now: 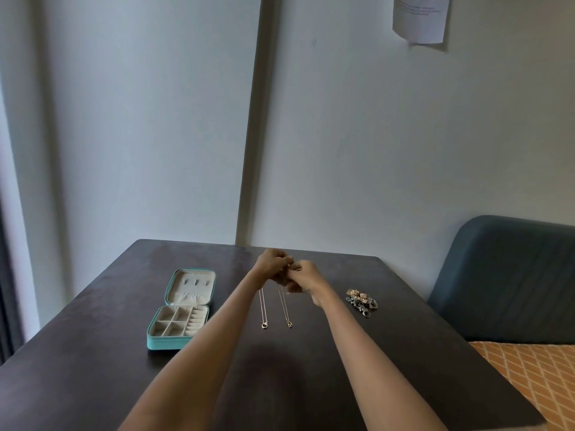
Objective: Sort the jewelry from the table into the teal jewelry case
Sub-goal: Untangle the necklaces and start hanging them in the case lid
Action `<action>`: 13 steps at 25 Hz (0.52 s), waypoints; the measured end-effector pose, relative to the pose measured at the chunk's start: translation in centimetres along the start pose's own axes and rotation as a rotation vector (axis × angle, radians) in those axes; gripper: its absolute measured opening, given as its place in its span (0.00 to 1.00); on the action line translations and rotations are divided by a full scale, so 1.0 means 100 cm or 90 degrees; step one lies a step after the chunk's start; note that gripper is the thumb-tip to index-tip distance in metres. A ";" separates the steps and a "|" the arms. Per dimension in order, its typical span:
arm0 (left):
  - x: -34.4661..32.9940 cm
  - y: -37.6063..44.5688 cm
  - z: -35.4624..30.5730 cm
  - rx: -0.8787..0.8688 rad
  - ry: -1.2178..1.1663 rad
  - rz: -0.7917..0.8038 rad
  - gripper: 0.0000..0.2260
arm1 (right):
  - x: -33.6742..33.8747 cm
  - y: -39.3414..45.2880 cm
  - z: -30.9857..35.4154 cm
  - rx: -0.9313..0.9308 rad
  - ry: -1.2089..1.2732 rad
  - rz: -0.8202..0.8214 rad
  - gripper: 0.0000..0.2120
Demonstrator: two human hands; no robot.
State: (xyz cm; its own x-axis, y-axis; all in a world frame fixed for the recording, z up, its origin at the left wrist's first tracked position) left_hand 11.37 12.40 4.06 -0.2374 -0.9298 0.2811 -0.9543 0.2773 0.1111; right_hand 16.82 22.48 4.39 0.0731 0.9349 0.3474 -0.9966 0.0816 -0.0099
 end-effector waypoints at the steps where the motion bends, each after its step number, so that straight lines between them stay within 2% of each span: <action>1: -0.003 -0.003 0.001 0.006 -0.012 0.025 0.09 | 0.003 0.000 0.001 -0.010 0.028 0.000 0.12; 6: -0.015 -0.009 0.003 0.045 -0.108 0.127 0.10 | 0.019 -0.003 -0.006 -0.050 0.185 0.030 0.08; 9: -0.020 -0.010 0.005 0.065 -0.158 0.170 0.10 | 0.020 -0.001 -0.011 -0.049 0.165 0.003 0.11; 13: -0.023 -0.013 0.009 0.069 -0.252 0.158 0.12 | 0.013 0.005 -0.012 -0.026 0.112 -0.054 0.09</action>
State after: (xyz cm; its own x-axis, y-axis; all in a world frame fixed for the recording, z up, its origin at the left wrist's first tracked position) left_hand 12.99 13.95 2.44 -0.4909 -0.8654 -0.1002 -0.8686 0.4950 -0.0199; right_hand 16.46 24.11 3.74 0.1658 0.9698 0.1790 -0.9845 0.1732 -0.0267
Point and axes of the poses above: each hand's wrist, its own y-axis towards the middle knuckle, its own x-axis out of the back of the hand, z = x × y, the point moved 4 cm from there along y, towards the middle knuckle, and after that the axes turned 2 degrees about -x, right-handed, at the moved point
